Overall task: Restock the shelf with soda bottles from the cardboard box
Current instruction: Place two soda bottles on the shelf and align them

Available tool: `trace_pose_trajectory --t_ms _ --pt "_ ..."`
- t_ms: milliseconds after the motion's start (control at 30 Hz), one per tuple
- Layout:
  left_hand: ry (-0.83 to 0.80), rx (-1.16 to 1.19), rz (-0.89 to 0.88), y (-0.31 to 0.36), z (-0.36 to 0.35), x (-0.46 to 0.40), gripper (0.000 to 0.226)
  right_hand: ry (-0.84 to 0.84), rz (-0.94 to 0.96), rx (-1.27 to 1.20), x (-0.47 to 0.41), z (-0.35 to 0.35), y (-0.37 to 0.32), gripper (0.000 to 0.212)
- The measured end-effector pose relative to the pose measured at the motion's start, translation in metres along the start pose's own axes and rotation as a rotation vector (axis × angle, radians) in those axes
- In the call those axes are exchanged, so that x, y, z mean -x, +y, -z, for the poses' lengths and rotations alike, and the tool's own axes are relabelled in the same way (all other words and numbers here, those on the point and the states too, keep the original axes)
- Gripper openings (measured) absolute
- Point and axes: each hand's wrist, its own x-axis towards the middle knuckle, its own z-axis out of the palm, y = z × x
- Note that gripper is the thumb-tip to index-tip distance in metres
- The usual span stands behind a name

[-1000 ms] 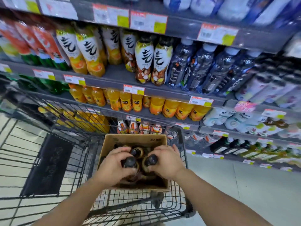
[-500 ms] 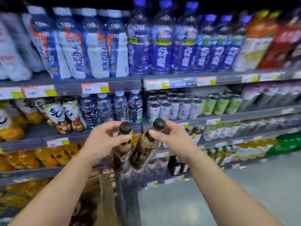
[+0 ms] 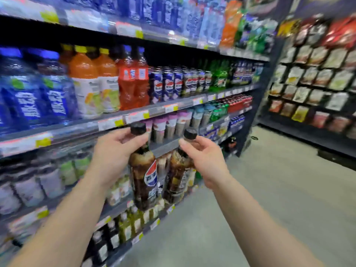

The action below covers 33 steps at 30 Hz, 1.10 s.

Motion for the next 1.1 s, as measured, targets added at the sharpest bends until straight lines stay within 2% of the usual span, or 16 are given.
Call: trace_pose_trajectory --t_ms 133,233,367,400,533,633,767,900,1000,1100 --pt "-0.129 0.030 0.000 -0.036 -0.101 -0.060 0.014 0.158 -0.008 0.084 -0.062 0.083 0.027 0.016" --pt "-0.200 0.092 -0.004 -0.060 -0.176 -0.113 0.011 0.270 -0.003 0.191 -0.128 0.137 0.044 0.052" --pt "-0.332 0.158 -0.003 -0.084 -0.272 -0.194 0.014 0.428 0.015 0.249 -0.214 0.208 0.046 0.070" --pt "-0.350 0.177 -0.001 -0.086 -0.289 -0.207 0.014 0.448 0.024 0.252 -0.226 0.220 0.042 0.070" --pt "-0.398 0.203 -0.015 -0.095 -0.382 -0.270 0.014 0.525 0.030 0.293 -0.296 0.291 0.039 0.045" --pt "-0.395 0.171 -0.029 -0.112 -0.443 -0.309 0.010 0.565 0.042 0.302 -0.347 0.339 0.051 0.045" --pt "-0.397 0.118 -0.063 -0.145 -0.512 -0.351 0.014 0.528 0.058 0.330 -0.415 0.401 0.085 0.037" --pt "-0.315 0.046 -0.053 -0.183 -0.584 -0.396 0.015 0.477 0.052 0.345 -0.494 0.468 0.123 0.048" --pt "-0.258 0.000 -0.045 -0.200 -0.633 -0.432 0.014 0.417 0.050 0.387 -0.558 0.511 0.140 0.072" --pt "-0.178 -0.042 -0.031 -0.214 -0.671 -0.470 0.007 0.332 0.067 0.404 -0.624 0.544 0.150 0.077"
